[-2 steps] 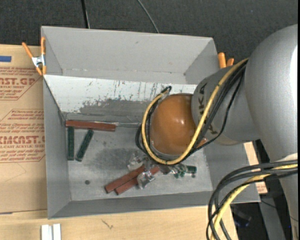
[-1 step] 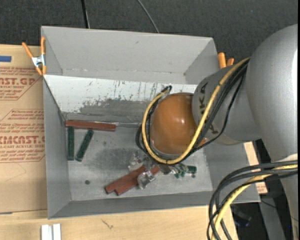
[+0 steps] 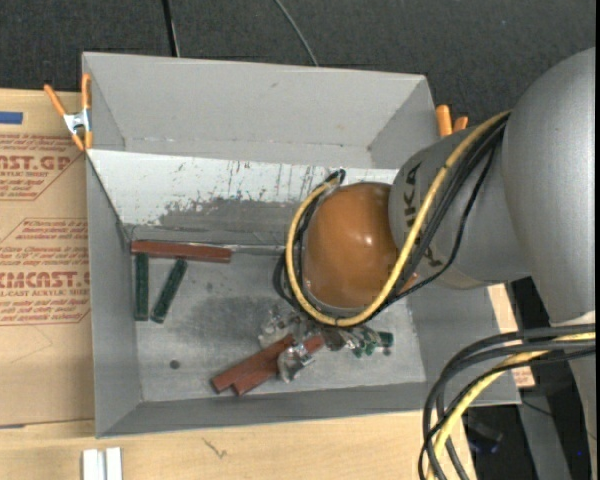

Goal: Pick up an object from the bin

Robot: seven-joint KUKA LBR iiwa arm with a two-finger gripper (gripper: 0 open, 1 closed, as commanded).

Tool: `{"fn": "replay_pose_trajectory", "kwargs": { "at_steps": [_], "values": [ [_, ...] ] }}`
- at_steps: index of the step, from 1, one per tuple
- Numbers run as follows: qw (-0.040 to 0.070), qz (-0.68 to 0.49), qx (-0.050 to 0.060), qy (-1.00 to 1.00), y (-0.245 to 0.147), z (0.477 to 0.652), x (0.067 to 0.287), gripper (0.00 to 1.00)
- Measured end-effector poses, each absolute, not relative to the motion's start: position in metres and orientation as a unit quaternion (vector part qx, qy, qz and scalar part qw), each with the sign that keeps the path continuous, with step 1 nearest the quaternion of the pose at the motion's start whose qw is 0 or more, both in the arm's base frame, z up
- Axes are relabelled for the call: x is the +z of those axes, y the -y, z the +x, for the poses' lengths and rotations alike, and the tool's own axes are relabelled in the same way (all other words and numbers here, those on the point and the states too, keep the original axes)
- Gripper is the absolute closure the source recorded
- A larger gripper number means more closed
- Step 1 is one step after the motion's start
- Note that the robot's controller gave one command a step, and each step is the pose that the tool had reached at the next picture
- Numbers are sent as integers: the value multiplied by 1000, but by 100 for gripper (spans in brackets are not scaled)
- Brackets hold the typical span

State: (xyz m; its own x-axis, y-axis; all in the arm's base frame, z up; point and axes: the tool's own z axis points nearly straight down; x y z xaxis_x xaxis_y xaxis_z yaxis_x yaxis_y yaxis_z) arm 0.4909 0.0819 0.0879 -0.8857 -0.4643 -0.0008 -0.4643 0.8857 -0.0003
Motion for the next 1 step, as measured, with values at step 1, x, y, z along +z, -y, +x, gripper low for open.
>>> {"fn": "replay_pose_trajectory", "kwargs": {
  "at_steps": [1],
  "values": [
    [-1,-239,0,-971,-82,490,105,100]
  ]
}}
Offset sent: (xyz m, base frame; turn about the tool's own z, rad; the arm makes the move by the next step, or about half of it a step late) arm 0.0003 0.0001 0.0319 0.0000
